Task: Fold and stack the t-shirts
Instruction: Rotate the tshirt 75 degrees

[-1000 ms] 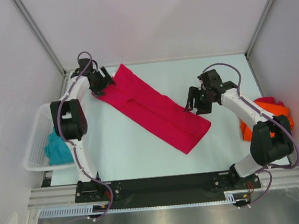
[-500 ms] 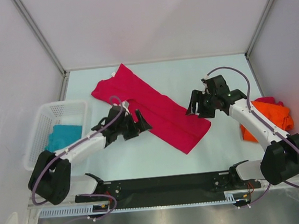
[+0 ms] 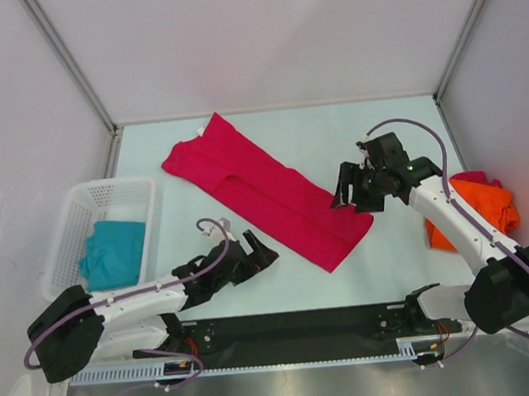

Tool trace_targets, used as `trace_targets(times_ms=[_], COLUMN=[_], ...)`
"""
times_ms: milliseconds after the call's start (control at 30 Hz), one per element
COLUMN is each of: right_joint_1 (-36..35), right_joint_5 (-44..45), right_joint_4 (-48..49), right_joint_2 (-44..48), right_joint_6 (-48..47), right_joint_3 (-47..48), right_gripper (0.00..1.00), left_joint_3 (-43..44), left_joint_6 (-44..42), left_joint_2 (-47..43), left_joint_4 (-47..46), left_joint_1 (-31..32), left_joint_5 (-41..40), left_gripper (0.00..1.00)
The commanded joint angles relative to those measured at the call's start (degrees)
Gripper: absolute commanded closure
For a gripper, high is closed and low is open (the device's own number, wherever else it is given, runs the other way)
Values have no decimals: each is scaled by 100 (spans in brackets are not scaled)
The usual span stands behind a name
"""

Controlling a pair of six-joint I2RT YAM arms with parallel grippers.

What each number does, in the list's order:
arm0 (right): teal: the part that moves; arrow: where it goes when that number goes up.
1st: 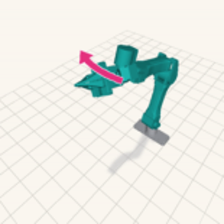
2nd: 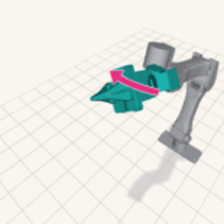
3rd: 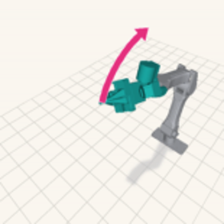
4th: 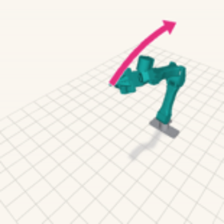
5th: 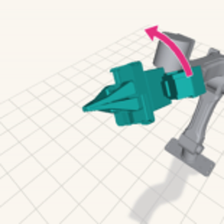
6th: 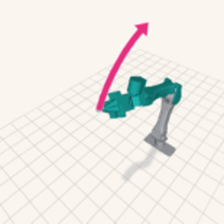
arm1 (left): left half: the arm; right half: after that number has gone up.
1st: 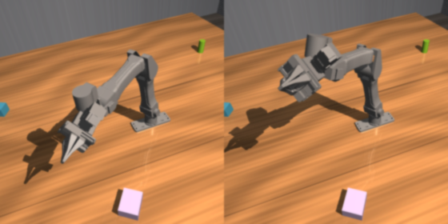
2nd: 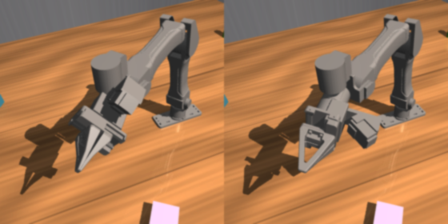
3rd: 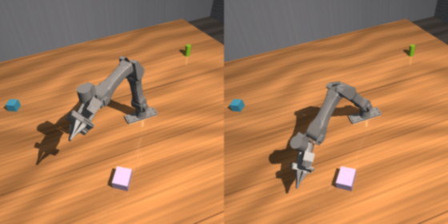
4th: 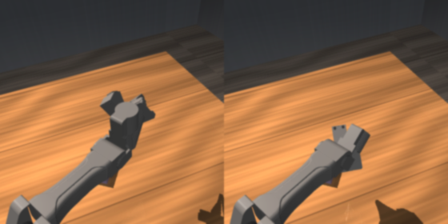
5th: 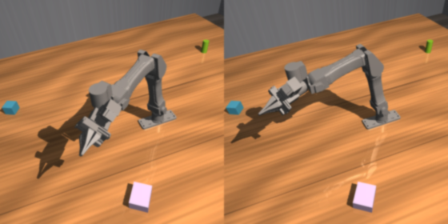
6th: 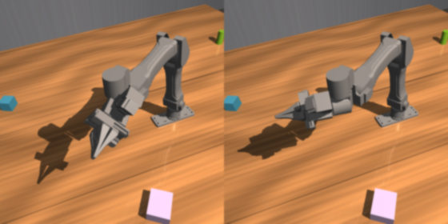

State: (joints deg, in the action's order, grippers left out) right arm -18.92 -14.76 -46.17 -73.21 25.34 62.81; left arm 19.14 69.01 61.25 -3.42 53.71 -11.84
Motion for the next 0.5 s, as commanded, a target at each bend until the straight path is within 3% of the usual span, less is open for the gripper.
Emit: trace_targets(times_ms=[0,167,233,267,367,467], right_joint_1=[-95,-86,-77,-60,37,116], right_joint_5=[52,131,176,193,255,246], right_joint_4=[-225,-410,-489,-524,-603,-630], right_joint_2=[202,351,377,386,378,369], right_joint_6=[-91,-152,-179,-222,-301,-372], right_joint_3=[320,460,504,539,566,549], right_gripper=[27,27,26,26,26,26], left_joint_3=[81,879,925,786,784,1099], left_joint_6=[710,561,508,560,1208,1552], left_joint_2=[648,1791,2433,2627,3566,4419], left_joint_4=[-949,-1090,-1869,-2891,-4135,-4526], left_joint_1=[586,895,895,895,782,737], left_joint_5=[-1004,-1146,-839,-707,-181,216], left_gripper=[2,5,6,6,3,3])
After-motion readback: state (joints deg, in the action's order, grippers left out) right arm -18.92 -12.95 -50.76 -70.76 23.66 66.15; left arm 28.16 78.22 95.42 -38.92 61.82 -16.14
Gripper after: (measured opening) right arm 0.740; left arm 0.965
